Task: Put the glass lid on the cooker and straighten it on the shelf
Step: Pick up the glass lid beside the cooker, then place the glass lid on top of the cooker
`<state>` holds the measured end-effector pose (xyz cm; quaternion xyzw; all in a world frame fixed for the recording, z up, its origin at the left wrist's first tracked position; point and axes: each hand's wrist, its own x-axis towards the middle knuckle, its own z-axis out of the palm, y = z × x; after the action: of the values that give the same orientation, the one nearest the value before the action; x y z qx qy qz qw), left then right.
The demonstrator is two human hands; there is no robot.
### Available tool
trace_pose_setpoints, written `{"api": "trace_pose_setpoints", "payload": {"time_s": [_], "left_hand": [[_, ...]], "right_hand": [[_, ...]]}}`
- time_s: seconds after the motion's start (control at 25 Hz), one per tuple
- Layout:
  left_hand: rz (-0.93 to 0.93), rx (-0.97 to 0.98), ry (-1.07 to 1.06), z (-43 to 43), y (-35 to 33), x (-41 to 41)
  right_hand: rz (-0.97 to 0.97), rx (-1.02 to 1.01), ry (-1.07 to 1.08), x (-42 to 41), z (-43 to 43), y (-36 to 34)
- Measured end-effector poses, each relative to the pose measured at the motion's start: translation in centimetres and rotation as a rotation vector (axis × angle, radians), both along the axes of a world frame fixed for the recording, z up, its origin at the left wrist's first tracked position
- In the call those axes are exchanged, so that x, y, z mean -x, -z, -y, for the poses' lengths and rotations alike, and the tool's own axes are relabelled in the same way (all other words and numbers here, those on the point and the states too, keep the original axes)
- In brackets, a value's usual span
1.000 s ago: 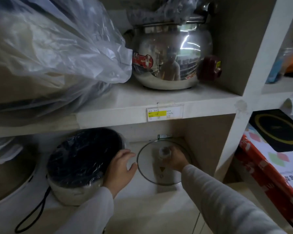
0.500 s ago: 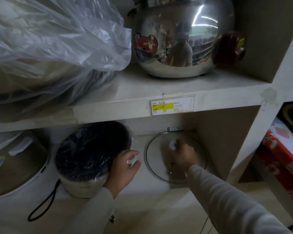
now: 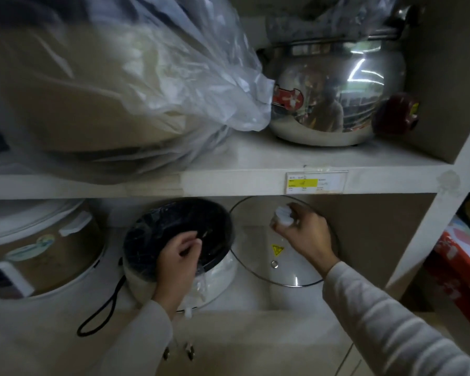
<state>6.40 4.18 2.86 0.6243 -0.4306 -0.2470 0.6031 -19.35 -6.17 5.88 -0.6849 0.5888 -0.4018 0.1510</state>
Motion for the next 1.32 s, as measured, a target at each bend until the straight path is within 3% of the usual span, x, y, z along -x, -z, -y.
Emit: {"api": "trace_pose_setpoints", "payload": {"time_s": [0.28, 0.52, 0.84, 1.32], "left_hand": [[-0.001, -0.085, -0.14, -3.9, -0.3, -7.3], [0.073, -0.193, -0.108, -4.8, 0.3, -12.1], [0.207, -0.325, 0.091, -4.4, 1.2, -13.7], [0.392, -0.316, 0.041, -2.8, 2.8, -14.2]], "right_hand": [[-0.119, 0.018, -0.288, -15.0, -1.1, -2.8], [-0.166, -0.061, -0.339, -23.2, -1.4, -2.3], [-0.155, -0.148, -0.281, -24.7, 0.1, -0.7], [-0.122, -0.186, -0.292, -25.3, 1.5, 0.9]]}}
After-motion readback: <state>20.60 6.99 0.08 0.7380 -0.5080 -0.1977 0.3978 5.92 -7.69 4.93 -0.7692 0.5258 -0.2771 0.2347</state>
